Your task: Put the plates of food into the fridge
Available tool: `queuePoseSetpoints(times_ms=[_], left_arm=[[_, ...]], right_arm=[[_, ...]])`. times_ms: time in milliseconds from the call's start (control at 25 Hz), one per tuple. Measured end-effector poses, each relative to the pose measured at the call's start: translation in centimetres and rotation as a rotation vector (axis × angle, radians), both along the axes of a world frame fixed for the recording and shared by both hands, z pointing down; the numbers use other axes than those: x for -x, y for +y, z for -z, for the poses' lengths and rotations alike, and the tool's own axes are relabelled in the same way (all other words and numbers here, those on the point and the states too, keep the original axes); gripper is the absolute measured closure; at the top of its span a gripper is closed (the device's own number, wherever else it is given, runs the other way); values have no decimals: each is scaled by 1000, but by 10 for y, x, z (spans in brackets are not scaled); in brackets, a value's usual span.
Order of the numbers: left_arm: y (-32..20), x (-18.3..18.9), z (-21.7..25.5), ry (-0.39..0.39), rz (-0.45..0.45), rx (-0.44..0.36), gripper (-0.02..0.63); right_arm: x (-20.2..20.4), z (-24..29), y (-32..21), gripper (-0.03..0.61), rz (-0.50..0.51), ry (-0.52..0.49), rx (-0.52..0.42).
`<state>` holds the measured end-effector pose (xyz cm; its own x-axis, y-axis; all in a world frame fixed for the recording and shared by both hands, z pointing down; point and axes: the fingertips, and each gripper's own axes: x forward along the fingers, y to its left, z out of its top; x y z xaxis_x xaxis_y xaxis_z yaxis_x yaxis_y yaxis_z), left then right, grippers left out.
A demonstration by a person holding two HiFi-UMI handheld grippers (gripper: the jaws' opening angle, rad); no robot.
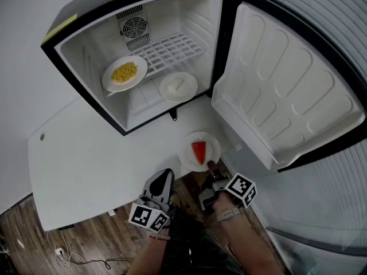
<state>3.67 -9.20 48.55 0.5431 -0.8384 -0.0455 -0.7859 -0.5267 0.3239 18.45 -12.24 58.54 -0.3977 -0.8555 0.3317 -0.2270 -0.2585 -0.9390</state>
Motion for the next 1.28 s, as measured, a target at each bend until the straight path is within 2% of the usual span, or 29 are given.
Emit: queuePoseSetpoints(times_ms=[240,560,960,1280], left_arm=[[-5,13,4,-2,32,-7,607],[-13,52,18,-10,126,-29,607],[-25,129,31,-33,268,-40,607],[-50,181,39,-45,333,-50,607]], right_arm=[[8,3,3,565,25,-9,10],[47,11,-1,565,110,-39,16],[108,43,-40,565,202,-62,-35],[149,67,-79,563,233,-92,-66]])
